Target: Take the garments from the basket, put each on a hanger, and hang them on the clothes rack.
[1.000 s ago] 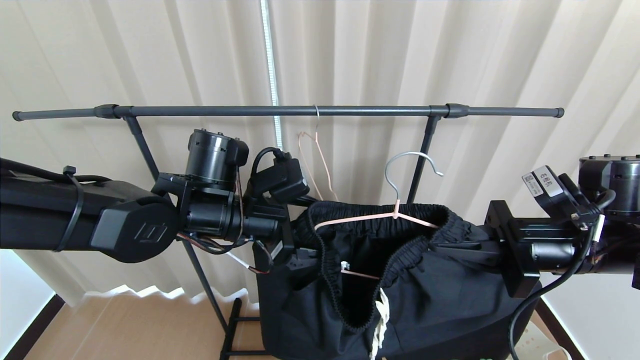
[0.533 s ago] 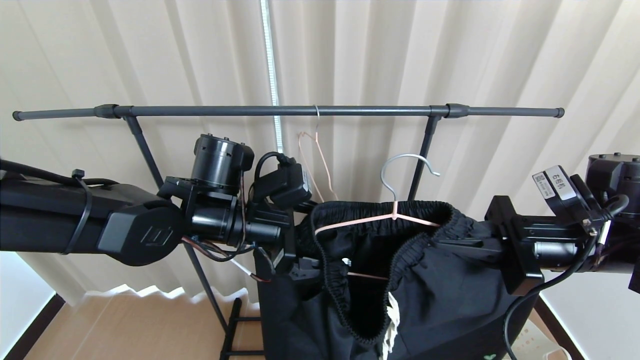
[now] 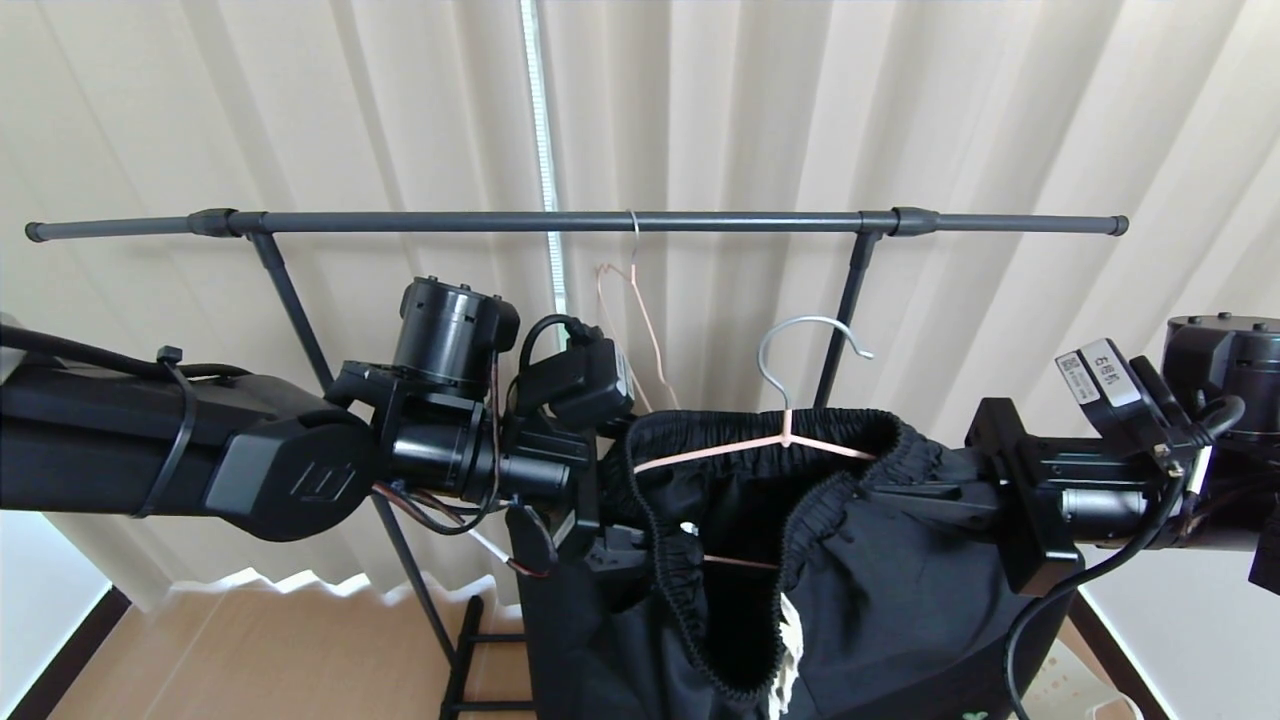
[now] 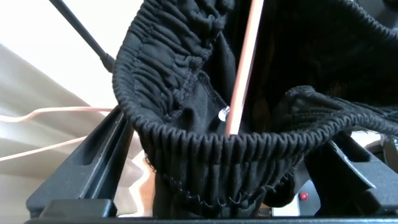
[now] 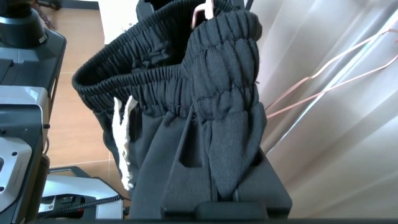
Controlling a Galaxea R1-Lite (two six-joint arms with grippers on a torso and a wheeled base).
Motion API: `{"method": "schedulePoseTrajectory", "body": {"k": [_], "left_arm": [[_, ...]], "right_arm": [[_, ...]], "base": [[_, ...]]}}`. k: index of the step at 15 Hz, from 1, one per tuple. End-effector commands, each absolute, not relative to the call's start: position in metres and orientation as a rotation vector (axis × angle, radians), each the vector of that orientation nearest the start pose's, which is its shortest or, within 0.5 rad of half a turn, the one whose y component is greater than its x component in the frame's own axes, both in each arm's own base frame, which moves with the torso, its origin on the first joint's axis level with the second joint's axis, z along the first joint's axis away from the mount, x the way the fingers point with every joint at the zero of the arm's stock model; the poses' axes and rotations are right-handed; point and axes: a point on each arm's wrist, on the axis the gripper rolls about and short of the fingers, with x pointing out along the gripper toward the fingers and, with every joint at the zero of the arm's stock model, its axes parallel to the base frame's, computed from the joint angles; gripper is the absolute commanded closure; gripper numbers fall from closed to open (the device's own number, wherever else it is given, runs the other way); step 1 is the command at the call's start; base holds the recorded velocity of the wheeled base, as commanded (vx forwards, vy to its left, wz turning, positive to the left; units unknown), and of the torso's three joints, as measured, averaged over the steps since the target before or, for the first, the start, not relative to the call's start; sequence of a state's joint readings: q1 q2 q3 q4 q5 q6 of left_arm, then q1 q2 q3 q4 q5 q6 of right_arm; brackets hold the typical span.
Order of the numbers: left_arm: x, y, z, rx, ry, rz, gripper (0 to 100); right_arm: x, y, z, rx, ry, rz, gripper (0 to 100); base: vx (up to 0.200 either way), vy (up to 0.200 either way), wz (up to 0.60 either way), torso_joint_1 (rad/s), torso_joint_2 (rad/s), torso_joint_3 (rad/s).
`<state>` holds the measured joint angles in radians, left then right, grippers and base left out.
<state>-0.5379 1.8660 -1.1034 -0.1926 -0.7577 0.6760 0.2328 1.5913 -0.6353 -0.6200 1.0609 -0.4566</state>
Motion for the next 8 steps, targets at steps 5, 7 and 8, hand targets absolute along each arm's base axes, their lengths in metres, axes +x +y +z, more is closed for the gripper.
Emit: {"method": "schedulePoseTrajectory", "body": {"k": [5,7,8], "left_arm": [[0.2884,-0.1908,0.1685,0.499,0.158,-1.406,100],[0.2885,-0.1903,0.1691,0.499,0.157,-1.403,100],[0.2881,-0.1900,0.1690,0.501,0.154,-1.403,100]], "right_arm": [[0.2435,0.0780,0.1702,-0.243,0.033,1.324,100],[0.2438,0.0780,0.1705,-0.245,0.033,1.320,100],[0.2436,0.0779,0.1708,-0.248,0.033,1.316,100]], "base": [[0.000,0.000,0.00,0.000,0.00,0.000],[0.000,0.000,0.00,0.000,0.00,0.000],[0.000,0.000,0.00,0.000,0.00,0.000]]}}
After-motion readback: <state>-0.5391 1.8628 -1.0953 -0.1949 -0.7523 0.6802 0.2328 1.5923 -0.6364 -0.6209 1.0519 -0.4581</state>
